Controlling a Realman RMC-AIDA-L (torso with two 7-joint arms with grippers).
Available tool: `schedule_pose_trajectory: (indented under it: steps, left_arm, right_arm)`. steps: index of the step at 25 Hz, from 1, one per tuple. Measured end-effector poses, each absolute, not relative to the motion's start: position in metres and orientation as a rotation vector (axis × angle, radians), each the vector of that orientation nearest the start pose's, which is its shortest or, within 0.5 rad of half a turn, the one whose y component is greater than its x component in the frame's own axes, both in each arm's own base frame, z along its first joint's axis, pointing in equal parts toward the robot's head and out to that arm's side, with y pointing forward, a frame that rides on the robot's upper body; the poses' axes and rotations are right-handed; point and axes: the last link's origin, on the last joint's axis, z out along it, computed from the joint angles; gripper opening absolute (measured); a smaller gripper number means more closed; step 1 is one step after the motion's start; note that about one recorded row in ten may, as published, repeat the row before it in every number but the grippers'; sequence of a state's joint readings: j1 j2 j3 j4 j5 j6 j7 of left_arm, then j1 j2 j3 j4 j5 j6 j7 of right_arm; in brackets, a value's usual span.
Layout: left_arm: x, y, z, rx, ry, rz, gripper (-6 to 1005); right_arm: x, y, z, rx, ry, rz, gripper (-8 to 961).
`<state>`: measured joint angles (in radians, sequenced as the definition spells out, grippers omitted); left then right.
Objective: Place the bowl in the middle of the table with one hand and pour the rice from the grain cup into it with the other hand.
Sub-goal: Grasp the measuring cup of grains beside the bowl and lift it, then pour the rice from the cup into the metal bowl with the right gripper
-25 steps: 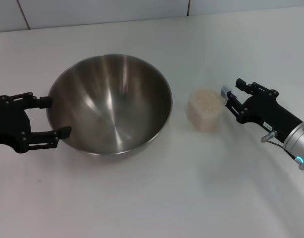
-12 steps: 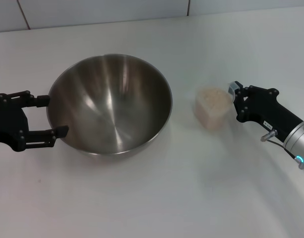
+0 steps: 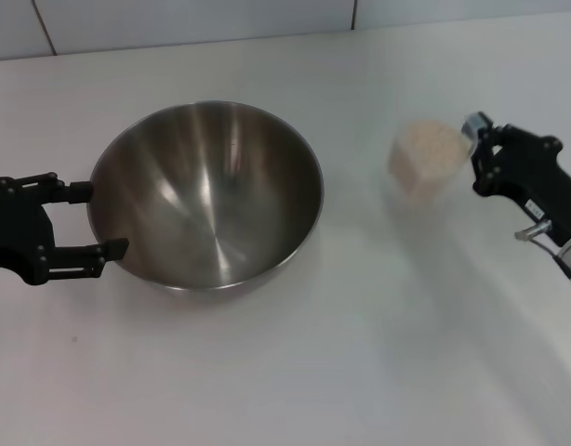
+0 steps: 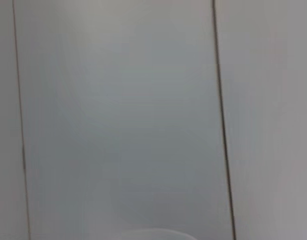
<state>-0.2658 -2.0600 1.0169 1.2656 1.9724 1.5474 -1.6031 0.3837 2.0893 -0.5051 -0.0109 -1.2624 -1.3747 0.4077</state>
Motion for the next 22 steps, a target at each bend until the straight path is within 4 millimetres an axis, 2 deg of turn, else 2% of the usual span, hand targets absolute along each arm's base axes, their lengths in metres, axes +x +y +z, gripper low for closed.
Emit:
schedule_pose_trajectory:
  steps: [4, 8, 11, 14, 17, 21, 22]
  left_arm:
    - [-0.251, 0.306, 0.052, -2.738, -0.388, -0.303, 834]
    - [-0.25, 0.307, 0.054, -2.737, -0.378, -0.299, 834]
    - [-0.248, 0.308, 0.054, -2.738, -0.372, -0.3, 834]
    - [-0.249, 0.308, 0.053, -2.741, -0.377, -0.288, 834]
    - [-0.249, 0.308, 0.053, -2.742, -0.382, -0.282, 834]
    - [-0.249, 0.308, 0.053, -2.745, -0.392, -0.269, 834]
    - [-0.249, 0.308, 0.053, -2.745, -0.391, -0.268, 834]
  right_arm:
    - [0.32, 0.29, -0.015, -1.792, 0.453, 0.915, 11]
    - [0.288, 0.3, -0.012, -1.762, 0.233, 0.98, 12]
    - [0.26, 0.312, -0.02, -1.759, 0.048, 0.964, 12]
    - [0.234, 0.323, -0.033, -1.766, -0.127, 0.9, 12]
    - [0.214, 0.327, -0.051, -1.76, -0.33, 0.756, 12]
    - [0.199, 0.324, -0.077, -1.731, -0.625, 0.495, 12]
    - [0.199, 0.324, -0.077, -1.731, -0.625, 0.495, 12]
